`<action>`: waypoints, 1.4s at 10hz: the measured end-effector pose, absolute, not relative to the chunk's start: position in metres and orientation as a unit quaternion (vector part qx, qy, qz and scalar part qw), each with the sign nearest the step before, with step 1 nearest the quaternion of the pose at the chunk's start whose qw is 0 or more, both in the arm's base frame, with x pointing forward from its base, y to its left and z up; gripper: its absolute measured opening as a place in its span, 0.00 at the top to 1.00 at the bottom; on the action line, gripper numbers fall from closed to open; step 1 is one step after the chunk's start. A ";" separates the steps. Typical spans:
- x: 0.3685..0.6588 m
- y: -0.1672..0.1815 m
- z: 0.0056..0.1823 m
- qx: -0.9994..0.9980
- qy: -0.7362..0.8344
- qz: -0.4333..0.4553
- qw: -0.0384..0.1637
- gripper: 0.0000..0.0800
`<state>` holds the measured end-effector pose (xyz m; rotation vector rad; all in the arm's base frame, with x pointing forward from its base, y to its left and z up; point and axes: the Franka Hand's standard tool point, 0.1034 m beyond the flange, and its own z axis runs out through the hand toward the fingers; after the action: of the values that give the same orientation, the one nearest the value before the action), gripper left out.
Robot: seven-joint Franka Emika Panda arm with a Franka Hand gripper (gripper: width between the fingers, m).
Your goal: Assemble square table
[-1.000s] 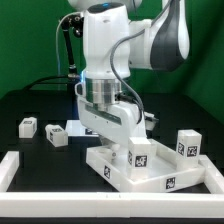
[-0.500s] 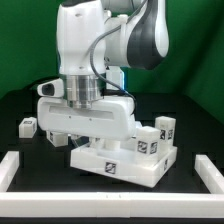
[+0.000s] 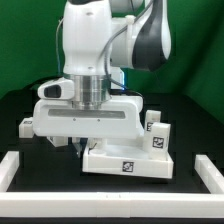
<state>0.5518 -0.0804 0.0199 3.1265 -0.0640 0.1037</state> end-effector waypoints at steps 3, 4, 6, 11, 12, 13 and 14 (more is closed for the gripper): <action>0.589 -0.075 0.022 0.979 0.202 0.027 0.031 0.92; 0.588 -0.077 0.022 0.972 0.230 0.024 0.034 0.92; 0.589 -0.079 0.022 0.957 0.287 0.018 0.042 0.92; 0.648 -0.028 0.040 0.786 0.608 0.044 0.103 0.92; 0.648 -0.029 0.040 0.768 0.630 0.038 0.108 0.92; 0.649 -0.027 0.041 0.764 0.635 0.039 0.110 0.92; 0.661 -0.004 0.046 0.739 0.659 0.057 0.123 0.92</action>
Offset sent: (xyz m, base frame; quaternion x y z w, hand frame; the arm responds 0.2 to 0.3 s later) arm 0.0000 0.0000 0.0000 0.0000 0.0000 -0.1938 0.9810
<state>0.6610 -0.0041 0.0462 2.1569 1.9238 0.1666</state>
